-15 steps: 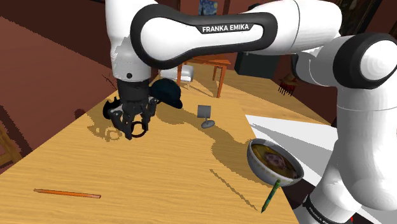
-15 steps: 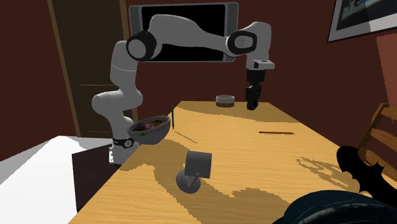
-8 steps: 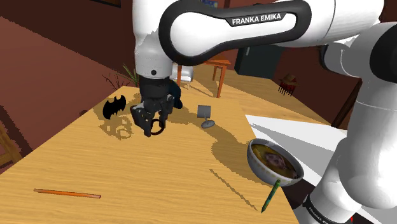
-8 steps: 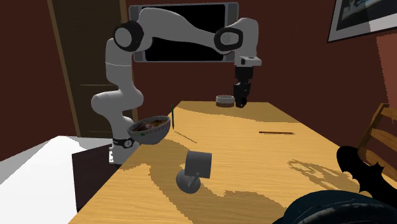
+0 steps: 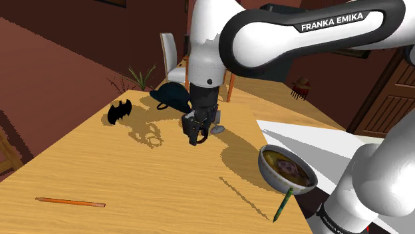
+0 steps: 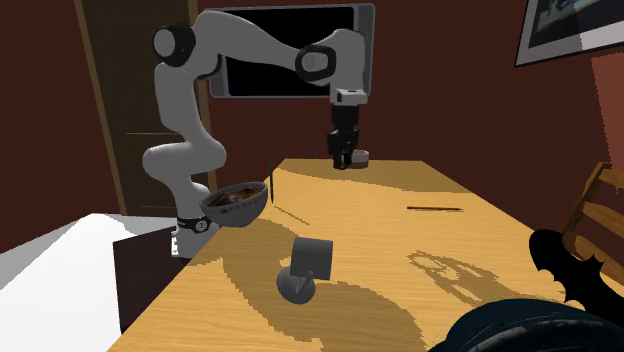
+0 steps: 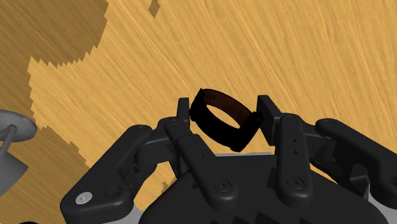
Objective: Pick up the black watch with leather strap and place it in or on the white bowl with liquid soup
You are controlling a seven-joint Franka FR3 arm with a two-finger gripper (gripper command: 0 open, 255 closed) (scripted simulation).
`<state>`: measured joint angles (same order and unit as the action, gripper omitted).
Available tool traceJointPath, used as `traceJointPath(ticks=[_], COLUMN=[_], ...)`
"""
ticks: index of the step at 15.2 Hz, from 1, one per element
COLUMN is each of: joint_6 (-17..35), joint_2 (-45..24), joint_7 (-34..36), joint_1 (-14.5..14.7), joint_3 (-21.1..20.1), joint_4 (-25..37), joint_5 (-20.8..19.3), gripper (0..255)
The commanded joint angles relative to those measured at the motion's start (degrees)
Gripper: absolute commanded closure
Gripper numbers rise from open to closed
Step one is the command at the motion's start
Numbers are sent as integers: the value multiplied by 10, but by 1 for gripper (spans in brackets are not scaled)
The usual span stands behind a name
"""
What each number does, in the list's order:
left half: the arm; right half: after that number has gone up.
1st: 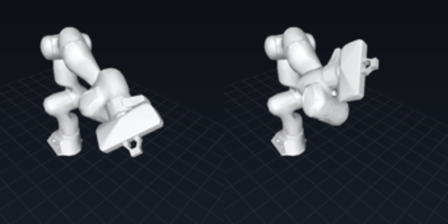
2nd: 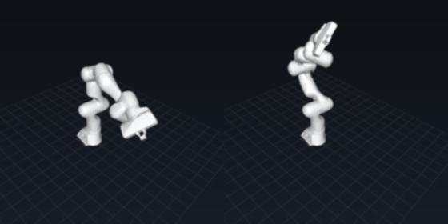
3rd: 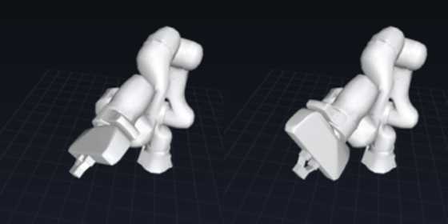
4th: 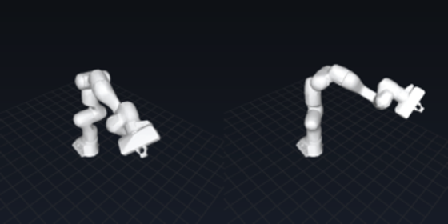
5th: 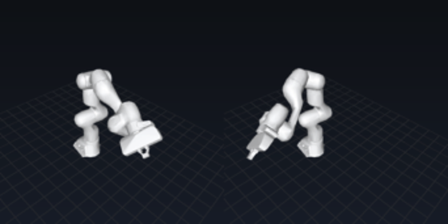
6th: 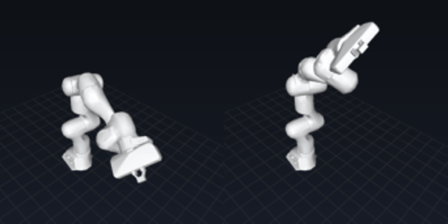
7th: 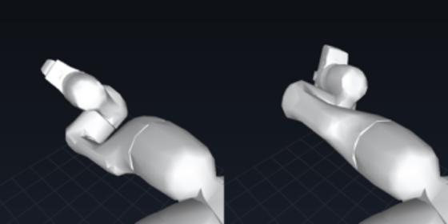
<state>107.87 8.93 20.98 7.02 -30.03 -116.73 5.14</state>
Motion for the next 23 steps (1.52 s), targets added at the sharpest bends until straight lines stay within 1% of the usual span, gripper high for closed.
traceJointPath(ticks=[1,6,11,17,22,23], joint_6=[2,-9,-37,-92,-156,-150], joint_2=[48,168,284,425,546,548], joint_7=[-27,-87,-136,-186,-227,-227], joint_1=[-2,8,20,28,22,22], joint_3=[14,58,105,164,220,219], joint_4=[-47,-154,-247,-339,-399,-408], joint_5=[22,60,73,57,21,22], gripper=[255,255,255,255,255,255])
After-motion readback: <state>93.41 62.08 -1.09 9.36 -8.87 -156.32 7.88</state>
